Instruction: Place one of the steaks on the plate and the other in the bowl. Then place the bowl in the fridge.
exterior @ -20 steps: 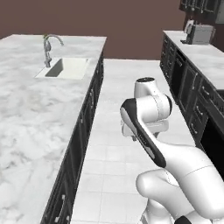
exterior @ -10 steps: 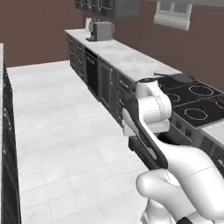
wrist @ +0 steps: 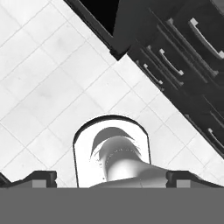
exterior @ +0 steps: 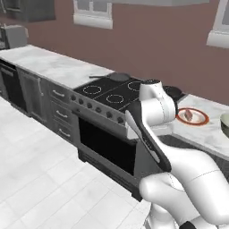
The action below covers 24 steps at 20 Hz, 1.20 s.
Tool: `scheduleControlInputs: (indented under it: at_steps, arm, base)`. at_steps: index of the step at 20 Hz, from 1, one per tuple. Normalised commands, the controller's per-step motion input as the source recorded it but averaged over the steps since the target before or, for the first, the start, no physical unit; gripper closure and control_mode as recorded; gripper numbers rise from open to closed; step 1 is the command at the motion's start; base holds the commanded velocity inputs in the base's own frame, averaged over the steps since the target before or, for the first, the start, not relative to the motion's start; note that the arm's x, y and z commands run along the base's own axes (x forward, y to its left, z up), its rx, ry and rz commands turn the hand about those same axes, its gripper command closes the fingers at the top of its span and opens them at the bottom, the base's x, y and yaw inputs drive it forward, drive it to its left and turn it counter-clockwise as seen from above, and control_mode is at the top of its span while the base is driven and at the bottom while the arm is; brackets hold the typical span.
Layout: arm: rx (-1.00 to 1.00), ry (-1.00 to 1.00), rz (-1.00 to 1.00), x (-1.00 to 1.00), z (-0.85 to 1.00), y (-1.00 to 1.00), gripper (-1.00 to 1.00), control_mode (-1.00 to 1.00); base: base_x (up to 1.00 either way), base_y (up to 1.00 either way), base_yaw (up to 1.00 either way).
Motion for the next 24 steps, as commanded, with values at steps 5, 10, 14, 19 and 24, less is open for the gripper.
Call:
scheduleControlInputs:
  at_steps: [5,10,14,19,24]
  arm:
    - [0.00,0.00,0.00,0.00,0.00,0.00,-1.00,1.00]
    - [0.00,0.00,0.00,0.00,0.00,0.00,-1.00,1.00]
    - [0.00,0.00,0.00,0.00,0.00,0.00,-1.00,1.00]
    - [0.00,0.00,0.00,0.00,0.00,0.00,-1.00,1.00]
    - [0.00,0.00,0.00,0.00,0.00,0.00,-1.00,1.00]
  base:
    - [0.03,-0.06,-0.84]
    - [0.01,-0.09,-0.91]
    - [0.20,0.00,-0.85]
    - [0.60,0.22,-0.59]
    - [0.58,0.11,-0.21]
